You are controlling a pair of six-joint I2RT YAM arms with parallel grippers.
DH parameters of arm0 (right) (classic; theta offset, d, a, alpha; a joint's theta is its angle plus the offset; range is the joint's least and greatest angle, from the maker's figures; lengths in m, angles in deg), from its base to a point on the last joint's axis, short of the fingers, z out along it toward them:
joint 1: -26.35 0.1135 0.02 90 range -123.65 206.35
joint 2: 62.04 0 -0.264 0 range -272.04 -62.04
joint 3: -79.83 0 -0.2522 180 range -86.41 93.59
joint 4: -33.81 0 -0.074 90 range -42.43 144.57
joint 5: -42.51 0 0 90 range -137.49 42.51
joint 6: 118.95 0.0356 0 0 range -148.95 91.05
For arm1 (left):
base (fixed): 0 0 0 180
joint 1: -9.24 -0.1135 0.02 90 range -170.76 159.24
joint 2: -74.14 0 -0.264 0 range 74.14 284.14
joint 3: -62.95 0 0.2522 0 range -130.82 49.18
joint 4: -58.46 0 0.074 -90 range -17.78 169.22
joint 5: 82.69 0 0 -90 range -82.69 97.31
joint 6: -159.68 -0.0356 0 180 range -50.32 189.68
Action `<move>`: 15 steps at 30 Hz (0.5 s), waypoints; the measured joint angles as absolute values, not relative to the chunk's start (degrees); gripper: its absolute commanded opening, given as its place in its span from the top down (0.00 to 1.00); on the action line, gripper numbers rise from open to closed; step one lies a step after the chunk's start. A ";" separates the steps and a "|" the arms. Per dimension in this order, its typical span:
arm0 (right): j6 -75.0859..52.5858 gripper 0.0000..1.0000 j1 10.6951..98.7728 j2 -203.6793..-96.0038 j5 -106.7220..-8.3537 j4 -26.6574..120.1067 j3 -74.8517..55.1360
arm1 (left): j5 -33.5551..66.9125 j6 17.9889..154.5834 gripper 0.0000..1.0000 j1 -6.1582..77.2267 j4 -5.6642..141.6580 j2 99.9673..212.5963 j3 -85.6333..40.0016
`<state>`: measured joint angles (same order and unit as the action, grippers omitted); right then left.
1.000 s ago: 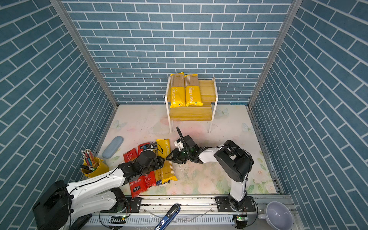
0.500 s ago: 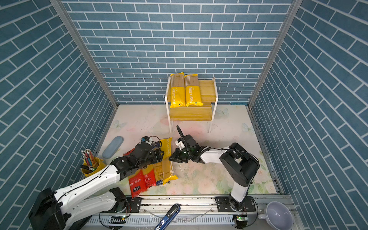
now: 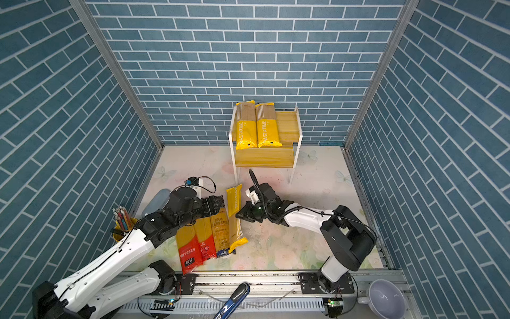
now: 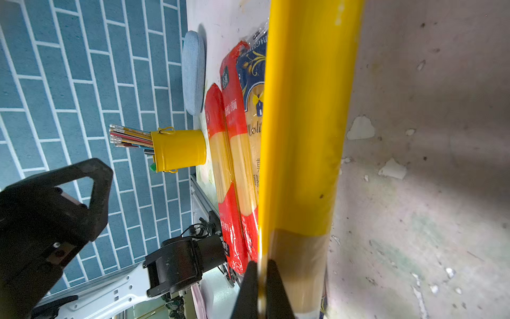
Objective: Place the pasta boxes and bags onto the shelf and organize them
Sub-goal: 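Close the right gripper on the yellow PASTATIME bag's end, then lift the bag upright with the right gripper while left gripper grasps its top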
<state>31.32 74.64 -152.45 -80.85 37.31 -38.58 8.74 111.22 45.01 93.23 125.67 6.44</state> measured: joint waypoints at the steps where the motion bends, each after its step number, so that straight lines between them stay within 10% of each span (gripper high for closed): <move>1: 31.47 1.00 74.64 -152.01 -80.65 37.33 -38.58 | 9.72 111.46 0.26 44.18 92.97 125.10 6.57; 15: 29.03 1.00 74.56 -145.85 -78.36 45.03 -37.07 | 19.67 116.49 0.25 37.47 85.52 122.34 11.54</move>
<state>29.03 74.56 -145.85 -78.36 45.03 -37.07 19.67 116.49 37.47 85.52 122.34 11.54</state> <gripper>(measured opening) 0.073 0.752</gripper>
